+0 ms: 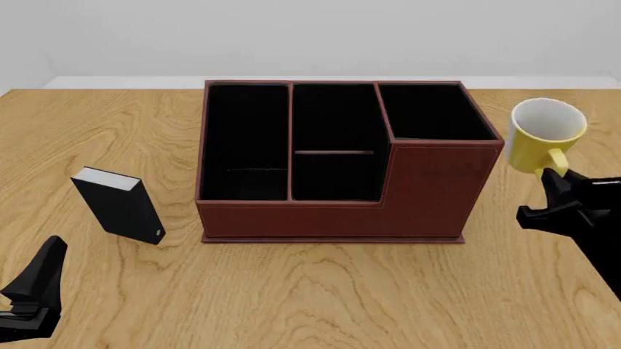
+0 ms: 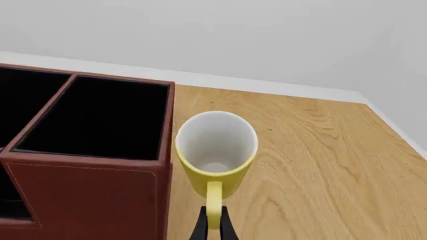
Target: Pick up the yellow and white mug and place it to the right of the caddy.
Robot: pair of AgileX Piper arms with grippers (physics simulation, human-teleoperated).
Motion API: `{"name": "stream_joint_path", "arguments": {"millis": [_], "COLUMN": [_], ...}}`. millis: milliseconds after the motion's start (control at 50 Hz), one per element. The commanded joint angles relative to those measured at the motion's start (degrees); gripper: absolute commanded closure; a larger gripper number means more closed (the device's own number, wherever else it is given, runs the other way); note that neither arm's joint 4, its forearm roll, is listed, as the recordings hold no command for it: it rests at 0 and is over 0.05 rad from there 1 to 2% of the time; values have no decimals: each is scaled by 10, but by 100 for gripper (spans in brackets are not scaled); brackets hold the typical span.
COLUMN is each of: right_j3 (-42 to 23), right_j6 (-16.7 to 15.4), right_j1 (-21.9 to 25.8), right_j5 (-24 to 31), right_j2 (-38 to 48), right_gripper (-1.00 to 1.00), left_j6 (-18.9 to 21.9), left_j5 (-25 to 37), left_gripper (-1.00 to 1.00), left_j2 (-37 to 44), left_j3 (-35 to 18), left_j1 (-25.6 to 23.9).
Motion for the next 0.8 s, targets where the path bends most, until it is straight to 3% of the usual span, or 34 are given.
{"name": "stream_joint_path", "arguments": {"millis": [20, 460, 620, 800], "right_j3": [14, 32, 29, 36], "right_j6": [5, 1, 3, 1], "right_j1": [-7, -18, -19, -22], "right_j5": [-36, -127, -126, -166], "right_j2": [28, 120, 124, 164], "right_gripper": [100, 100, 100, 100], "left_j6": [0, 0, 0, 0], "left_j5": [0, 0, 0, 0], "left_gripper": [-100, -100, -100, -100], "left_j2": [0, 0, 0, 0], "left_j3": [0, 0, 0, 0], "left_j1": [0, 0, 0, 0]}}
